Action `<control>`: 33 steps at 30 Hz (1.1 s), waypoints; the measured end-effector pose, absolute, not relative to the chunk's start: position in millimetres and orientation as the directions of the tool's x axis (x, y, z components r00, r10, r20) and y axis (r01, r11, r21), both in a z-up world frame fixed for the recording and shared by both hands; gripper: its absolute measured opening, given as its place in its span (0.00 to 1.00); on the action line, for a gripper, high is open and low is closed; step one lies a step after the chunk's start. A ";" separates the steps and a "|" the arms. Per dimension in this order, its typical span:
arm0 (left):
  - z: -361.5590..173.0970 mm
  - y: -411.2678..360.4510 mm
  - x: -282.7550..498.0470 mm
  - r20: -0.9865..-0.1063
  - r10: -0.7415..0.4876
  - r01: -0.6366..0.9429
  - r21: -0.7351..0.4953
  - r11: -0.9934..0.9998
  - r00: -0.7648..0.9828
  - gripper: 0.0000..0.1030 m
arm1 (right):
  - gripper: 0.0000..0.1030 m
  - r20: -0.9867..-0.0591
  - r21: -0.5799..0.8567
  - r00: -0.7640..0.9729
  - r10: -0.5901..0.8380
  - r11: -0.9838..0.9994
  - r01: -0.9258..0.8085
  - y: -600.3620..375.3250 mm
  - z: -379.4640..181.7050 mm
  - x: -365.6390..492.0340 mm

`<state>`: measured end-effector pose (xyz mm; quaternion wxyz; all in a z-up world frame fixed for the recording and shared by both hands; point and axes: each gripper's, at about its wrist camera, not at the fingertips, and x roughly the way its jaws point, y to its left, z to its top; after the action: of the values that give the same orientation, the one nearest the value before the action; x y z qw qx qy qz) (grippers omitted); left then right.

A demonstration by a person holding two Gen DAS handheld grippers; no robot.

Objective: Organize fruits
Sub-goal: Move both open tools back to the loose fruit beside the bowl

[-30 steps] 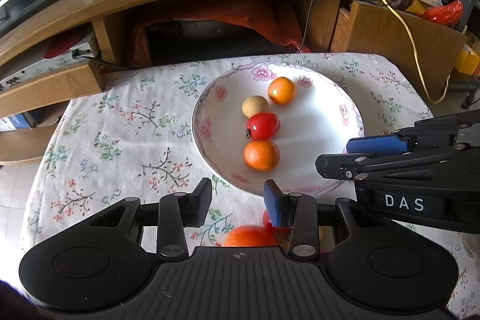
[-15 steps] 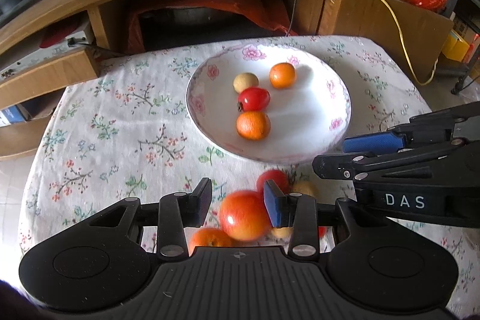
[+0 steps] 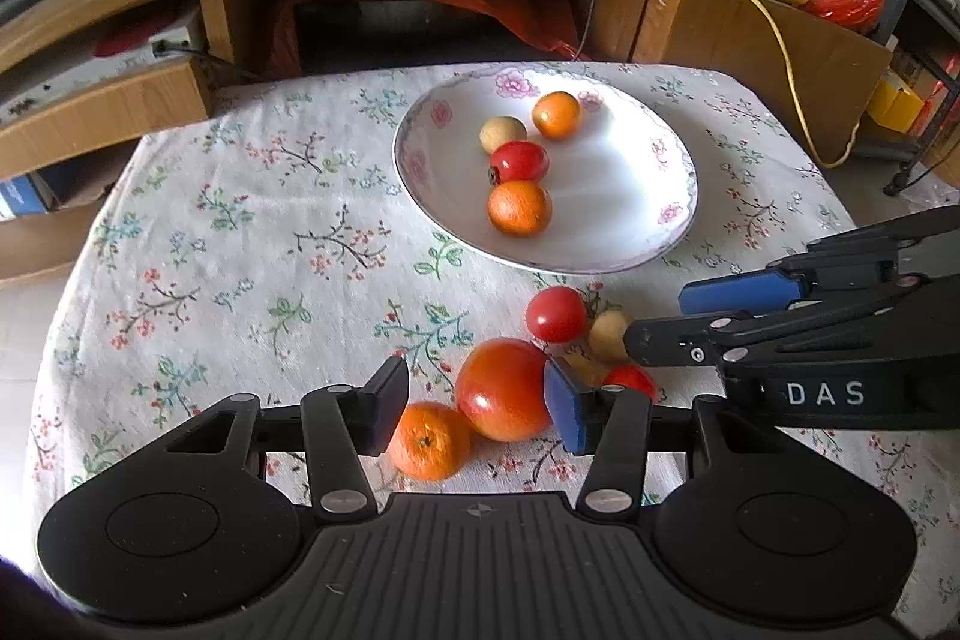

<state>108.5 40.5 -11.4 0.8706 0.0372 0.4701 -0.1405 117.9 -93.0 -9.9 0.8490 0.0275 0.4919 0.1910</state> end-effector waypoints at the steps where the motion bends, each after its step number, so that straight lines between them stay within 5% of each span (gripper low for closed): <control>1: -12.4 41.0 107.9 -0.832 -0.215 0.286 -0.072 0.956 0.512 0.58 | 0.35 -0.826 0.235 0.441 0.351 0.925 -0.297 -92.8 -10.5 117.9; 16: -21.8 45.6 95.7 -0.832 -0.247 0.392 -0.039 0.919 0.496 0.65 | 0.38 -0.836 0.235 0.411 0.364 0.914 -0.331 -87.4 -15.9 115.8; 33: -39.3 42.5 103.3 -0.859 -0.225 0.441 0.000 0.898 0.460 0.57 | 0.39 -0.850 0.242 0.388 0.357 0.918 -0.314 -96.3 -23.6 116.9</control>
<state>103.3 42.5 -39.3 0.8471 0.1119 0.4809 -0.1966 116.8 -96.3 -23.6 0.8329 0.0207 0.5150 0.2015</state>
